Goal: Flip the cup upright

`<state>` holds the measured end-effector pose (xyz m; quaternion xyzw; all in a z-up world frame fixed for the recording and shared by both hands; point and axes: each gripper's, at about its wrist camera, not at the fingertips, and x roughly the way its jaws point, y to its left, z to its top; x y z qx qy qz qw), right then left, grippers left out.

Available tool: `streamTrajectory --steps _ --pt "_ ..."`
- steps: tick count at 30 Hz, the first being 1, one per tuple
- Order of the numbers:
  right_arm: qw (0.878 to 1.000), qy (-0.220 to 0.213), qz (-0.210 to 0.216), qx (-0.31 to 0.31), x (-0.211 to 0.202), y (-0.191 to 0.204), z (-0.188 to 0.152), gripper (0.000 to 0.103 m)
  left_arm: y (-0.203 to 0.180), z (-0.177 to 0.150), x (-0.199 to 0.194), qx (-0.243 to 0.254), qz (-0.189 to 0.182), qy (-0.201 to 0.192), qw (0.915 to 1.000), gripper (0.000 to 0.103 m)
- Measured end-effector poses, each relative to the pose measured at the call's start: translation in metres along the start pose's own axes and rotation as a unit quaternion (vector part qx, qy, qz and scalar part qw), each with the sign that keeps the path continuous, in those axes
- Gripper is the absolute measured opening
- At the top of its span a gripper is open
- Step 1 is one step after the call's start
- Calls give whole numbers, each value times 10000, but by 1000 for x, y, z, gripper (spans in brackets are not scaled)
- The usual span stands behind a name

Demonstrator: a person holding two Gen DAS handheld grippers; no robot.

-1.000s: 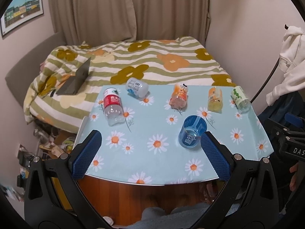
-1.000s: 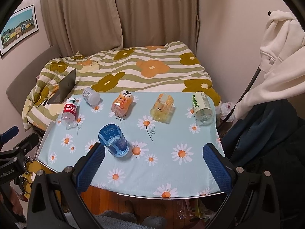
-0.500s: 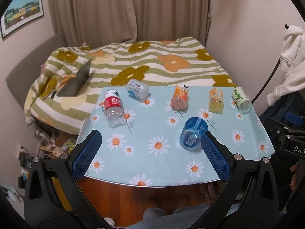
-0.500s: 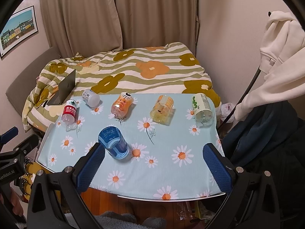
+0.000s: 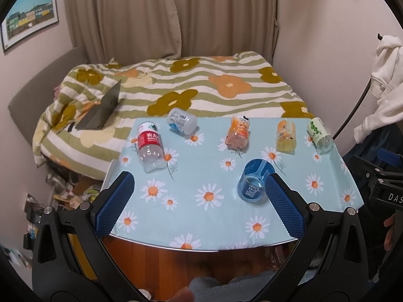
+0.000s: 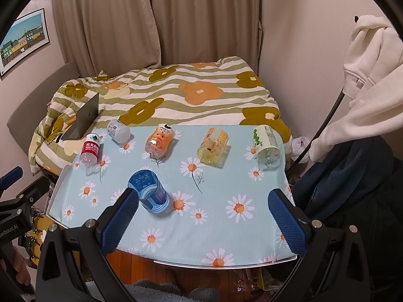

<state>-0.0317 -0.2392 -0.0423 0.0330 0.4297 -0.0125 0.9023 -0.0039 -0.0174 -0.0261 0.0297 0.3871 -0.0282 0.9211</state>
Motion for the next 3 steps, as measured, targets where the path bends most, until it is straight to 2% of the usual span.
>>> streamTrajectory --steps 3 --pt "10000 4 1 1 0 0 0 103 1 0 1 -14 29 -5 10000 103"
